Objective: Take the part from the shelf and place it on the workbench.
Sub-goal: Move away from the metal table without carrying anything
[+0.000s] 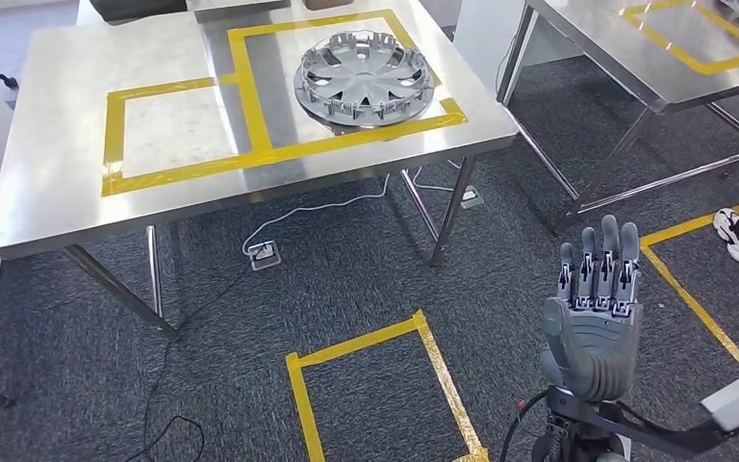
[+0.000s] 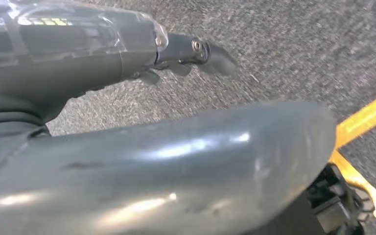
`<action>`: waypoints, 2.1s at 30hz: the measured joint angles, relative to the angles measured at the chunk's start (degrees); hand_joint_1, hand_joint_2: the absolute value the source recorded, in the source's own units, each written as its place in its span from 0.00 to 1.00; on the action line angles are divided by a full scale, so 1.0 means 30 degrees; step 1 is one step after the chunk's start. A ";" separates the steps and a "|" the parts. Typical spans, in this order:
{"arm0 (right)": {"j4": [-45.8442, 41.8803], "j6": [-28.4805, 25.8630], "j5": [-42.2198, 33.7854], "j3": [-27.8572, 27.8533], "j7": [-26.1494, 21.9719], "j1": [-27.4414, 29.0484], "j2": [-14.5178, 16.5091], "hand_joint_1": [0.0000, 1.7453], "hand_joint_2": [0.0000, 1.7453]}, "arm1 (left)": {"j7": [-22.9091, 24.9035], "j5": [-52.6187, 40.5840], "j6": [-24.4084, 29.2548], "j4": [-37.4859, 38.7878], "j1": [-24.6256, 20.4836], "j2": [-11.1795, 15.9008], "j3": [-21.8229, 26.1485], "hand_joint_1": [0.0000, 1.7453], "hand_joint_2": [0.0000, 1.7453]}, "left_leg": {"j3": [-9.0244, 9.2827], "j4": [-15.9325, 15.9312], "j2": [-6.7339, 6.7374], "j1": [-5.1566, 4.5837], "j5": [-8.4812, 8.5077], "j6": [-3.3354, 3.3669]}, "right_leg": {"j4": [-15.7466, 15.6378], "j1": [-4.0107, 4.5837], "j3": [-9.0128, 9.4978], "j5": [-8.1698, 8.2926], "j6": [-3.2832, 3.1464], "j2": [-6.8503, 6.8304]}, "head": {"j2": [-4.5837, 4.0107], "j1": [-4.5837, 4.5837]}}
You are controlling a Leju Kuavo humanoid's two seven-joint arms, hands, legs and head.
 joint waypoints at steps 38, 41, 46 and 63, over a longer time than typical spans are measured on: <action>-0.0408 -0.1231 0.1639 -0.0033 0.1421 0.0165 -0.1118 0.00 1.00 | 0.0047 0.0049 -0.0004 0.0029 -0.0096 -0.0659 -0.0015 0.00 0.00 | -0.1068 -0.0604 0.0031 -0.0141 0.1476 0.0844 | 0.4973 -0.0370 -0.0853 -0.2937 0.0716 0.0089 | 0.0000 0.0450; -0.0430 -0.1245 0.1646 -0.0065 0.1559 0.0149 -0.1164 0.00 1.00 | -0.0011 0.0055 0.0007 0.0027 -0.0106 -0.0699 -0.0015 0.00 0.00 | -0.1893 -0.0592 0.0057 -0.0161 0.2151 0.0656 | 0.2049 -0.0373 0.1759 -0.1636 0.0565 0.0096 | 0.0000 0.0599; -0.0539 -0.1349 0.3387 -0.0159 0.2233 0.0209 -0.1225 0.00 0.75 | 0.0005 0.0051 0.0124 0.0031 -0.0080 -0.0758 -0.0015 0.00 0.00 | -0.2233 -0.0709 0.0221 -0.0085 0.2937 0.0075 | -0.1877 -0.0159 0.3978 -0.2077 -0.0107 0.0111 | 0.0000 0.0647; -0.1013 -0.1411 1.1854 -0.2609 0.5033 0.1298 0.0955 0.00 0.00 | -0.0383 0.0359 -0.0123 0.0047 0.0088 -0.0617 -0.0024 0.00 0.00 | 0.0121 -0.0839 -0.0910 -0.0001 0.0724 0.0596 | -0.0001 -0.0015 0.0914 -0.1109 0.0101 0.1432 | 0.0000 -0.0049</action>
